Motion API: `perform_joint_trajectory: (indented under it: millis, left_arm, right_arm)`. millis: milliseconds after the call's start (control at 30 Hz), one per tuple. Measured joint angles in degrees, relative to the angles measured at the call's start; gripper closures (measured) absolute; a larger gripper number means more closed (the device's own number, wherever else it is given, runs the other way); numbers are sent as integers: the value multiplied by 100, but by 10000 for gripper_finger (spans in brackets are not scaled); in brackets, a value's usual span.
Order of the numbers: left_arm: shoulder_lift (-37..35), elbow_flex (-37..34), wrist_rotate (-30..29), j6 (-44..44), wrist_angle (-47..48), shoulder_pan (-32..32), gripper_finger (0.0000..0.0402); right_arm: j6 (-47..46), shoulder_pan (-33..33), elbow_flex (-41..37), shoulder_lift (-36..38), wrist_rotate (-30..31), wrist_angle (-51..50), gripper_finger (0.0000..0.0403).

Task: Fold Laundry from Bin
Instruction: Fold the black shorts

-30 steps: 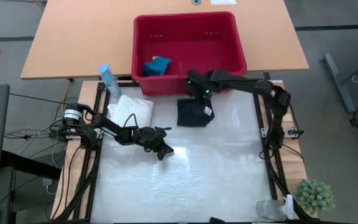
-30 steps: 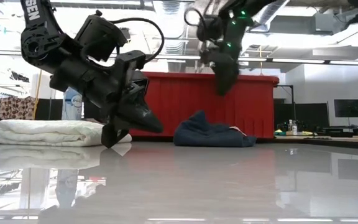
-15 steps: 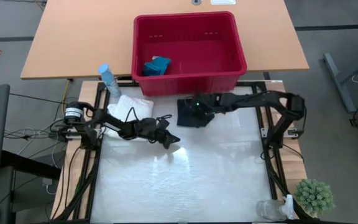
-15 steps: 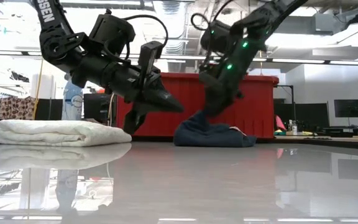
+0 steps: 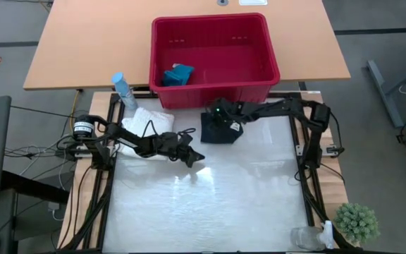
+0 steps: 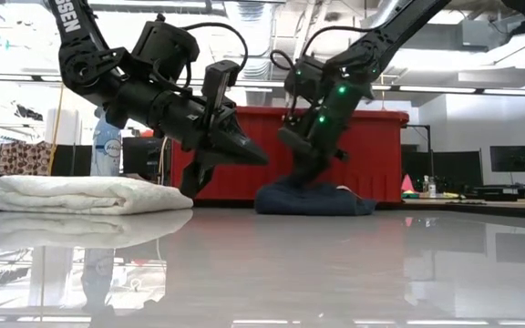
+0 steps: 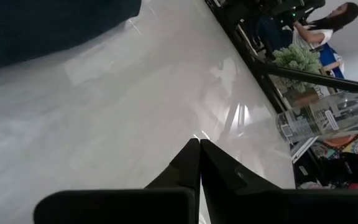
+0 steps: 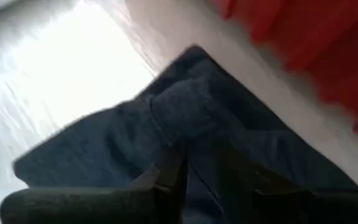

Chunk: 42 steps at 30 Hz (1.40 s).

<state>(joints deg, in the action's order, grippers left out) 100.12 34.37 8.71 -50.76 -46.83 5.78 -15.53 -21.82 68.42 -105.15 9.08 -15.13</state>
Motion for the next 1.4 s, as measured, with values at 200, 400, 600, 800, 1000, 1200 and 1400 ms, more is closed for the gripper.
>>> perform_joint_trajectory:
  millis: [200, 400, 600, 800, 1000, 1200, 1400]
  left_arm:
    - [0, 0, -1, -4, 0, -4, 401]
    - [0, 0, -111, -7, -2, -4, 401]
    - [-2, 2, -158, -10, -7, -6, 401]
    - [-4, 2, 203, -96, -17, -6, 401]
    - [-4, 2, 1047, -236, -5, -64, 401]
    - [-7, 2, 1692, -377, 129, -150, 401]
    - [-133, 4, 1723, -475, 86, -148, 401]
  right_arm:
    - [-87, -238, 0, -2, -120, -371, 311]
    - [-273, -538, 0, -15, -790, -355, 320]
    - [-270, -566, 9, -399, -895, -413, 336]
    - [-263, -116, 35, -713, -904, -372, 363]
    - [-461, 650, 24, -728, -1071, -321, 382]
    - [-540, 1433, -4, -553, -1202, -387, 358]
    - [-549, 1713, -19, 201, -1331, -482, 338]
